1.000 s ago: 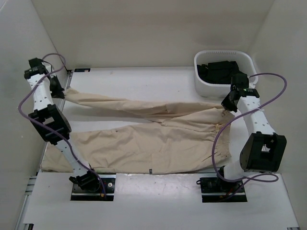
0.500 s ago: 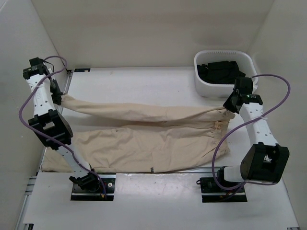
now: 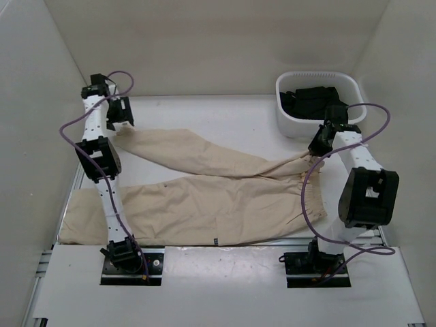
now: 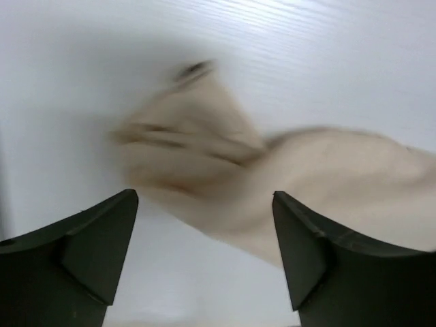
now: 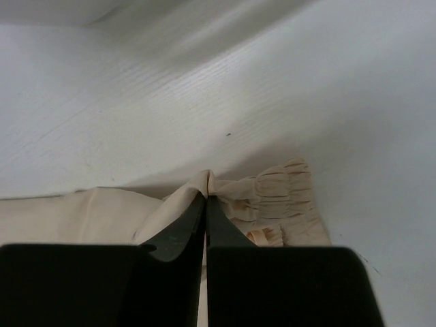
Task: Fold and stack the trousers
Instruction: Flatten the trousers out
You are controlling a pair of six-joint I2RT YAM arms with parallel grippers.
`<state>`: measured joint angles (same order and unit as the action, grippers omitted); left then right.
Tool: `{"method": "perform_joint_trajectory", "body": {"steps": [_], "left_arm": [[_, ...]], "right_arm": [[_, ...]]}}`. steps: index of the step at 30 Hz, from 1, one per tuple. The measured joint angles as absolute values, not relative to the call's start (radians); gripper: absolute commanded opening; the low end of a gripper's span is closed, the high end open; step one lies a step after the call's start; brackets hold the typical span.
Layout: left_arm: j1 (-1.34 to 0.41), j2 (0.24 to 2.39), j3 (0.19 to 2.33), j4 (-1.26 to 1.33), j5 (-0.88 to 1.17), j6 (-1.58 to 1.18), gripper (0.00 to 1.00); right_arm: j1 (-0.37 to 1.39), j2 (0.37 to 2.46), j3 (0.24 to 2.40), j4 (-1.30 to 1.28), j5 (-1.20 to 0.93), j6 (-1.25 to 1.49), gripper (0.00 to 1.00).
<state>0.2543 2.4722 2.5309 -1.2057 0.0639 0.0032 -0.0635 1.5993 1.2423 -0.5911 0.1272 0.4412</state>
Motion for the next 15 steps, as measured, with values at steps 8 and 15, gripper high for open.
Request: {"method": "perform_joint_trajectory", "body": {"steps": [8, 15], "left_arm": [[0.192, 2.149, 2.015, -0.916, 0.212, -0.001, 1.0], [0.271, 2.059, 2.022, -0.768, 0.094, 0.0, 1.0]], "right_arm": [[-0.043, 1.64, 1.254, -0.589, 0.078, 0.437, 0.0], [-0.031, 1.59, 1.227, -0.589, 0.068, 0.437, 0.05]]}}
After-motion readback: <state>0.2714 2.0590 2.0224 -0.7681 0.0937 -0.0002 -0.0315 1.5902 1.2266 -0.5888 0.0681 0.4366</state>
